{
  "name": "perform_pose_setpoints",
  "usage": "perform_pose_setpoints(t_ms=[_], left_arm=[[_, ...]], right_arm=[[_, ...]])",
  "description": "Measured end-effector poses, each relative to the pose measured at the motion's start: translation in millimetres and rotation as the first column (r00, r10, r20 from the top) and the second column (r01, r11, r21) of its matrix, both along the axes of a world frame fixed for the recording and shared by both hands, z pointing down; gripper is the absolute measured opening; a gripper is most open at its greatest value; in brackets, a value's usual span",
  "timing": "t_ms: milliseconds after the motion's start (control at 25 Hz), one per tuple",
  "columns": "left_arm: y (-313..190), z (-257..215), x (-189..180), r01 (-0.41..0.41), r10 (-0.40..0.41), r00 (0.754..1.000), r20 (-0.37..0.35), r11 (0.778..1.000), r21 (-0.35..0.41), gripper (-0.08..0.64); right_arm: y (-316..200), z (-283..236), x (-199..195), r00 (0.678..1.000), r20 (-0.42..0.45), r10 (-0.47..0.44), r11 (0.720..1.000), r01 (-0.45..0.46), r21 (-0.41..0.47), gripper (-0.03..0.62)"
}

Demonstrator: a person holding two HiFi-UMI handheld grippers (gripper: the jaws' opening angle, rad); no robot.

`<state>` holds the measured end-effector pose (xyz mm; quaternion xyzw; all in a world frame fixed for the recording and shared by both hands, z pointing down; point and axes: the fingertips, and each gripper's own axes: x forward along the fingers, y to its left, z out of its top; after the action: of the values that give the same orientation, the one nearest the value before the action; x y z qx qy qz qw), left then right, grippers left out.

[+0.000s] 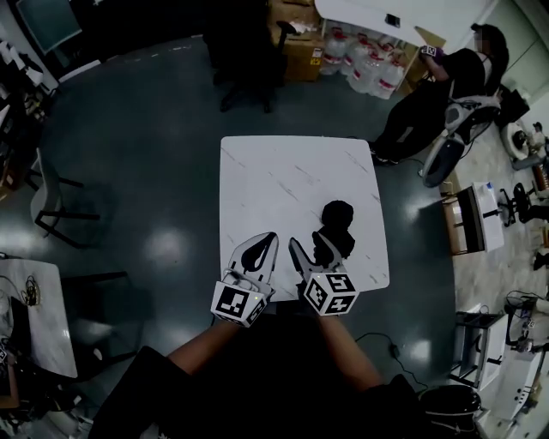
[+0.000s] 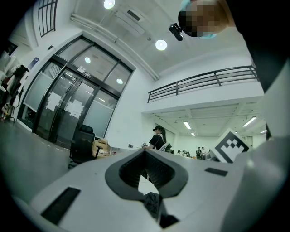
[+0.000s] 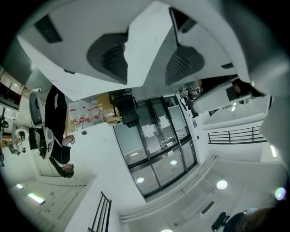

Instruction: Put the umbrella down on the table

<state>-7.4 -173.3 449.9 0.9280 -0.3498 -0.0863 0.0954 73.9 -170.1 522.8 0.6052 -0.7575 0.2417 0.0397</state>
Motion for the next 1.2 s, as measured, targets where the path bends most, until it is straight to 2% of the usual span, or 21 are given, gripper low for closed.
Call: perform_pose_setpoints(t_ms=[240,400,640,960,1200], left_arm=[[13,0,-27,-0.001,0.001,1.000,0.014,1.000,0.019,0.006],[18,-11,-45,0.009,-0.011,1.000,0.030,0.999,0.049,0.008],[25,-11,-67,0.038,-0.042,0.997,0.060,0.996,0.075,0.006],[33,-14,-83,0.056,-0.066,0.995,0.080,0.991,0.125,0.006],[34,-25,-96,0.068,-0.080,0.993,0.086,0.988,0.135,0.008]], right_arm=[[14,-20,-43,0.995,-0.100,0.005,0.997,0.003,0.081,0.133],[23,-38,-65,0.995,-0.101,0.014,0.990,0.000,0.139,0.049],[35,-59,-91,0.990,-0.135,0.029,0.975,0.001,0.223,0.041],[43,-68,-110,0.981,-0.194,0.028,0.960,0.028,0.278,0.038],[46,-80,-127,0.973,-0.229,0.028,0.948,0.047,0.314,0.021]])
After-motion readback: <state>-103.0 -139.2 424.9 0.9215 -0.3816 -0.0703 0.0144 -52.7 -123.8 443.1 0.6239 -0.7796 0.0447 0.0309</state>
